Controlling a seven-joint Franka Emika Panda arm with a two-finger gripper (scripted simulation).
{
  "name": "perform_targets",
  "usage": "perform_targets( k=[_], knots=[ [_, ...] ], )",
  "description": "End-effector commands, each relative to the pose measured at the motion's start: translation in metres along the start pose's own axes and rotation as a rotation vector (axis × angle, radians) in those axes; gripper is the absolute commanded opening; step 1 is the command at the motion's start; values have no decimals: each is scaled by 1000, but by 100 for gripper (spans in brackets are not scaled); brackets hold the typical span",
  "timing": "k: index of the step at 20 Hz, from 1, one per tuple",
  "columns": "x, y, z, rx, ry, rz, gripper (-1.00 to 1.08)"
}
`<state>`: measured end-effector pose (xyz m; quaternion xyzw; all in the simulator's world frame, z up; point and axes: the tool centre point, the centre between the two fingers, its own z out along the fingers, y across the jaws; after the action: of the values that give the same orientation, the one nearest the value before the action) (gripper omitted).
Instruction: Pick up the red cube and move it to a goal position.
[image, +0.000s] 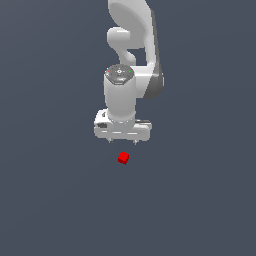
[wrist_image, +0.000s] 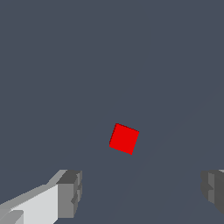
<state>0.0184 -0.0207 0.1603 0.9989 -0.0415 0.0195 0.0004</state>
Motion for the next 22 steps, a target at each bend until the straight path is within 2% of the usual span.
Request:
perform_targets(
  k=[1, 13, 22],
  knots=[
    [0, 0, 13, -1, -4, 30, 100],
    [-1, 1, 109, -8, -30, 259, 100],
    [-1, 1, 141, -8, -38, 337, 100]
  ],
)
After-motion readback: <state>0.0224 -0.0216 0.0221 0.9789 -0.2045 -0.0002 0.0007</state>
